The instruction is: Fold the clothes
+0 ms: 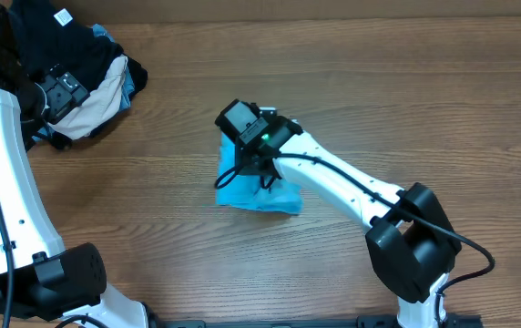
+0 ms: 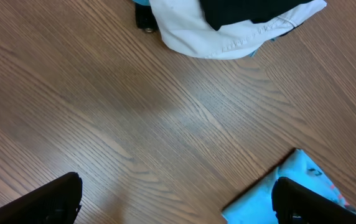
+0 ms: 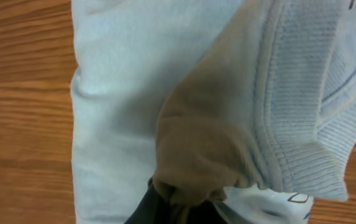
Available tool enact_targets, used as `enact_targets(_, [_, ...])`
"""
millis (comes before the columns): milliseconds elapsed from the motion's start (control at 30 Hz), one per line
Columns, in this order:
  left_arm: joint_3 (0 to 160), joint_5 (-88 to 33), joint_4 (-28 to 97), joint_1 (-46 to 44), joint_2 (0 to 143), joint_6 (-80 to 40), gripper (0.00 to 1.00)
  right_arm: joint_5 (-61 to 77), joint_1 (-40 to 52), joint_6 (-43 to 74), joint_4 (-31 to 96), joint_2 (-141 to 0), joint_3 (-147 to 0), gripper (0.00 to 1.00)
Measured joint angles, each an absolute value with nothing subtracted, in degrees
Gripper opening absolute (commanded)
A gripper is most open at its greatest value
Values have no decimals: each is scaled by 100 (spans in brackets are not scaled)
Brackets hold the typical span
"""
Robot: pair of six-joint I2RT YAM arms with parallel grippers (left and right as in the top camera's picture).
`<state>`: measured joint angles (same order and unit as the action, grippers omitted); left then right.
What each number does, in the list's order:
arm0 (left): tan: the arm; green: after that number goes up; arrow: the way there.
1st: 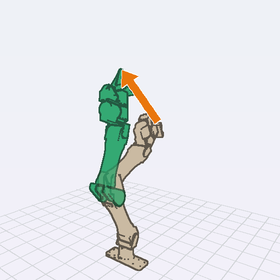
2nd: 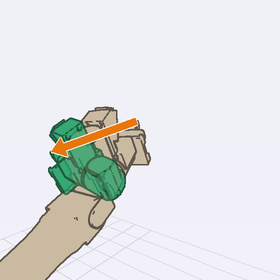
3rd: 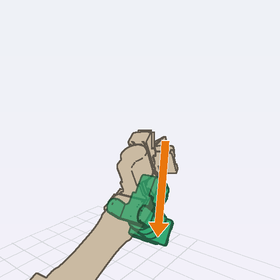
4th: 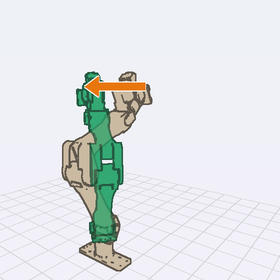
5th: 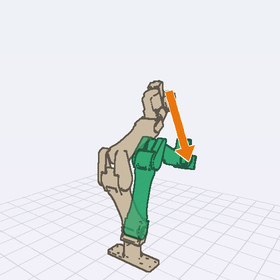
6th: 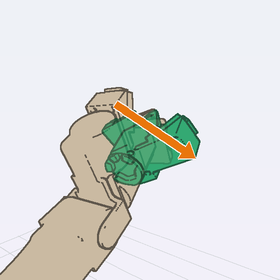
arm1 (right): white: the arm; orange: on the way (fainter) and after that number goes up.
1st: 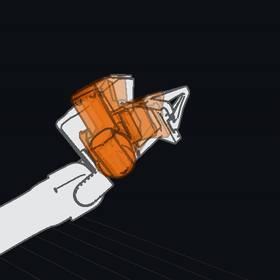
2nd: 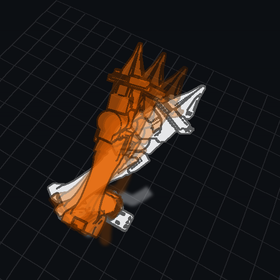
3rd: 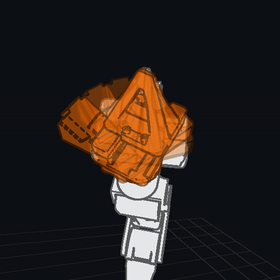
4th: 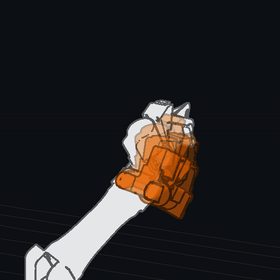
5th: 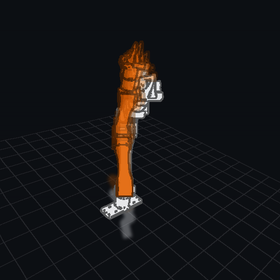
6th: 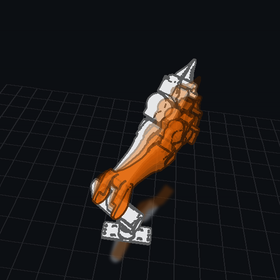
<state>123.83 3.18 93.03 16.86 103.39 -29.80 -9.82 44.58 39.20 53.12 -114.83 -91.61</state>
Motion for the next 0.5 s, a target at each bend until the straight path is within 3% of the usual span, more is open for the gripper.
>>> enact_targets(33, [12383, 318, 9303, 1688, 10339, -2980, 100, -952, 4521, 3953, 5271, -11483, -9161, 15])
enact_targets(100, [12383, 318, 9303, 1688, 10339, -2980, 100, -921, 4619, 4007, 5192, -11483, -9161, 46])
enact_targets(500, [12383, 318, 9306, 1688, 10339, -2980, 100, 314, 4888, 4047, 4659, -11483, -9194, 45])
